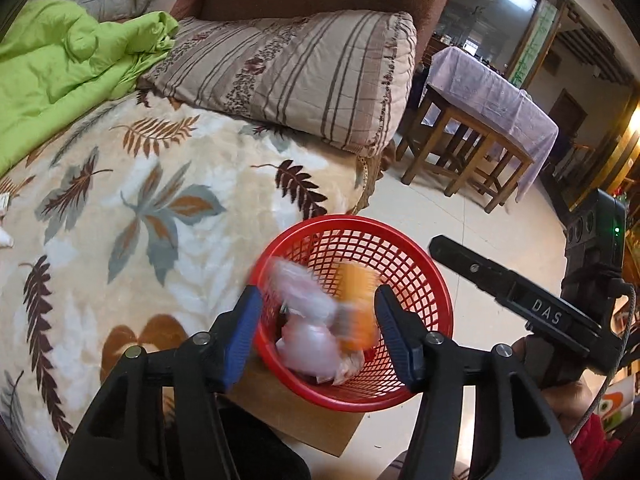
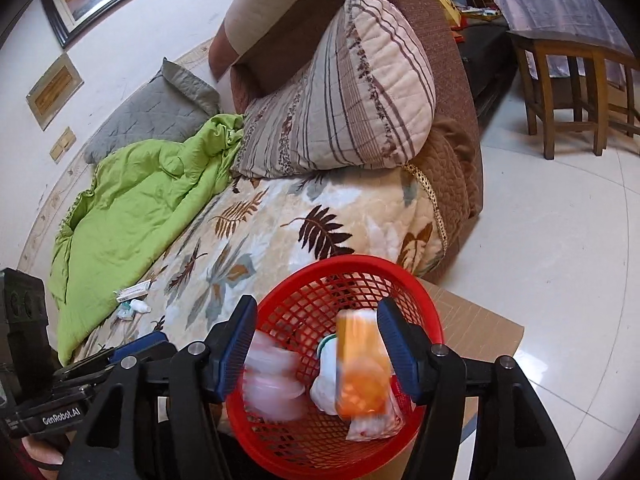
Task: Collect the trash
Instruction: 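Carry the orange box and clear bag over the red wastebasket and open both tools, then return both tools to the remaining trash on the bed, then grasp the white spray bottle with the right tool while the left tool grasps the blue wipe pack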
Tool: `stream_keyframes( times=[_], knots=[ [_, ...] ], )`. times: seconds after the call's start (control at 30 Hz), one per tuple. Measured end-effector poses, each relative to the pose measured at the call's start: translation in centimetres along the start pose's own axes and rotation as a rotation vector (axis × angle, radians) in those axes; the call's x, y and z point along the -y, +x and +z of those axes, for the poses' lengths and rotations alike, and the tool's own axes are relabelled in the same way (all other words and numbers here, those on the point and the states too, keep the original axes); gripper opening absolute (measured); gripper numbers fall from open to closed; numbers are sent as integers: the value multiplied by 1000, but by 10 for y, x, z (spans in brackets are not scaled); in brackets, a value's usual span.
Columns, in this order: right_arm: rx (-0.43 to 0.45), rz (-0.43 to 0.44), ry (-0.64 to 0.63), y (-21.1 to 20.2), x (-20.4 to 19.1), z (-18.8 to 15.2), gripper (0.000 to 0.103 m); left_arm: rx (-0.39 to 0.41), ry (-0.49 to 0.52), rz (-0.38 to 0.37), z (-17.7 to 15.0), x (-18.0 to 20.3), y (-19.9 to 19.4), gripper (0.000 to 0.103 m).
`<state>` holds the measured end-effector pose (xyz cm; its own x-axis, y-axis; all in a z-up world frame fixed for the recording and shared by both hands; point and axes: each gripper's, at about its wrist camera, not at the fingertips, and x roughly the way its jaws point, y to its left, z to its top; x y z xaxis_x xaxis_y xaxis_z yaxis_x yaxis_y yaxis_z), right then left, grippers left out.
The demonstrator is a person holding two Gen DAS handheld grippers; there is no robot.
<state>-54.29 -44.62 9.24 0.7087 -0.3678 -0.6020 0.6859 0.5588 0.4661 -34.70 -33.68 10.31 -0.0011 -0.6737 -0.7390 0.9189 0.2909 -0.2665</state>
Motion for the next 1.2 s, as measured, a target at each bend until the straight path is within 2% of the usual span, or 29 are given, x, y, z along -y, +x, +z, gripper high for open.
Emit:
stream_keyframes(
  times=[0.1,0.27,0.43,0.6,0.73,0.83,1.0,1.2],
  knots=[
    [-5,30,-33,1,-10,-2,67,33,-10,45,-6,-15,-15,63],
    [-57,109,-132,16,-54,-9,67,95,-55,184,-26,-60,-52,72],
    [-127,218,-230,43,-114,-23,67,105,-160,274,-51,-123,-86,72],
    [-214,310,-346,78,-185,-32,67,132,-289,395,-77,-193,-120,72],
    [-273,354,-487,115,-249,-43,67,155,-394,502,-94,-252,-144,72],
    [-346,378,-562,158,-297,-54,67,172,-446,548,-104,-288,-153,72],
    [-406,370,-686,230,-365,-65,67,186,-516,561,-119,-331,-158,72],
    [-428,305,-799,321,-428,-71,65,184,-530,554,-125,-360,-156,72]
  ],
)
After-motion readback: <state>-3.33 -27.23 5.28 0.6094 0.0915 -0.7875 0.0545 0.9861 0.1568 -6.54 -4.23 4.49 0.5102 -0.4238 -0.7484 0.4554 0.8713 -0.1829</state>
